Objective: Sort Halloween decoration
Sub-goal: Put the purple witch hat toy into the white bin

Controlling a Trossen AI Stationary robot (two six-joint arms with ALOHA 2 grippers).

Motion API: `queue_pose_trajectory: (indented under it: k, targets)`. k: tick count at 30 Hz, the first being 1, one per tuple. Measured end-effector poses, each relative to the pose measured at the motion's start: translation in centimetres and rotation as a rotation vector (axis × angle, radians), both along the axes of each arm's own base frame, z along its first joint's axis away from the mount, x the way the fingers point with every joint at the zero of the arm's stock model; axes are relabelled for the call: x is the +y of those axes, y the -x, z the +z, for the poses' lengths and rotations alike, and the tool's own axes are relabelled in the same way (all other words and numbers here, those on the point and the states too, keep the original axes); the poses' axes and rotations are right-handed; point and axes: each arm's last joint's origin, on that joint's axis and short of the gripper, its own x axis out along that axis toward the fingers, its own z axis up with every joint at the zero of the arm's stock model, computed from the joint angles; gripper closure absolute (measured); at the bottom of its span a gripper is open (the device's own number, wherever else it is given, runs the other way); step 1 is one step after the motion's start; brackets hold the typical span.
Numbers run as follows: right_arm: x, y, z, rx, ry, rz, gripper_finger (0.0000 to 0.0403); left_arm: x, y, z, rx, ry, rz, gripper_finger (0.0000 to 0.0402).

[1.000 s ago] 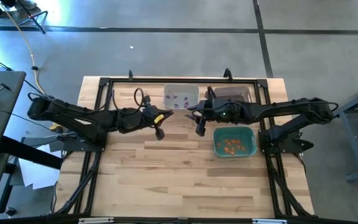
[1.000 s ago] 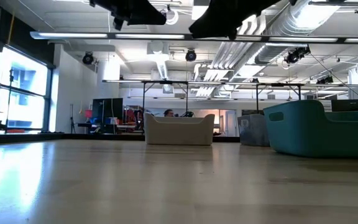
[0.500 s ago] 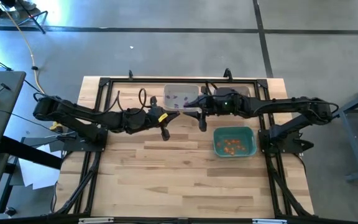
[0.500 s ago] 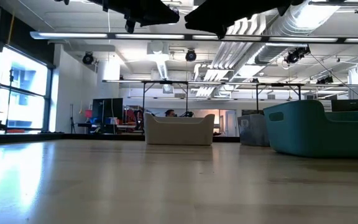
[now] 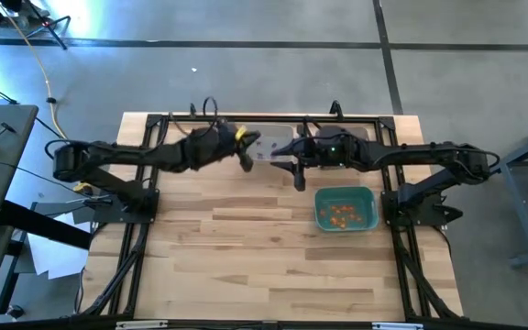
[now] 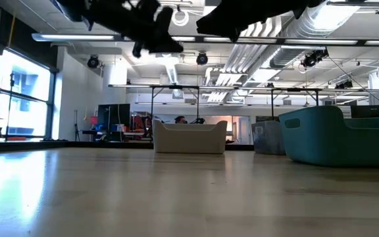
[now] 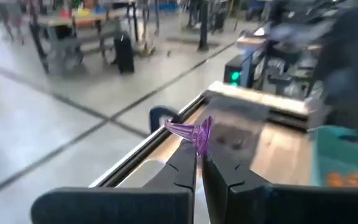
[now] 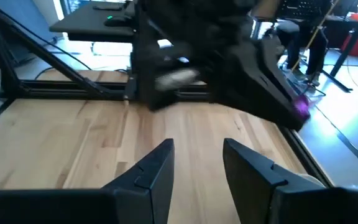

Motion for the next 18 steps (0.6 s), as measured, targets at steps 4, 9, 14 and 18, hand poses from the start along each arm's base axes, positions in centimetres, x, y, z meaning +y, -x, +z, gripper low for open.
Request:
queue_pose_trajectory:
  k: [4, 9, 14, 18]
  targets:
    - [-0.6, 0.1, -0.1, 0.014, -0.009, -0.022, 0.0270, 4.1, 0.1, -2.1, 0.043, 0.088, 0.058, 0.0401]
    - [-1.0, 0.2, -0.2, 0.020, -0.012, -0.035, 0.0270, 8.2, -0.3, -6.2, 0.093, 0.246, 0.039, 0.0401]
    - [-1.0, 0.3, -0.2, 0.025, -0.011, -0.037, 0.0270, 9.8, -0.7, -9.4, 0.121, 0.375, 0.015, 0.0401]
    - [-1.2, 0.3, -0.3, 0.027, -0.011, -0.043, 0.0270, 9.5, -1.0, -9.9, 0.133, 0.398, -0.019, 0.0401]
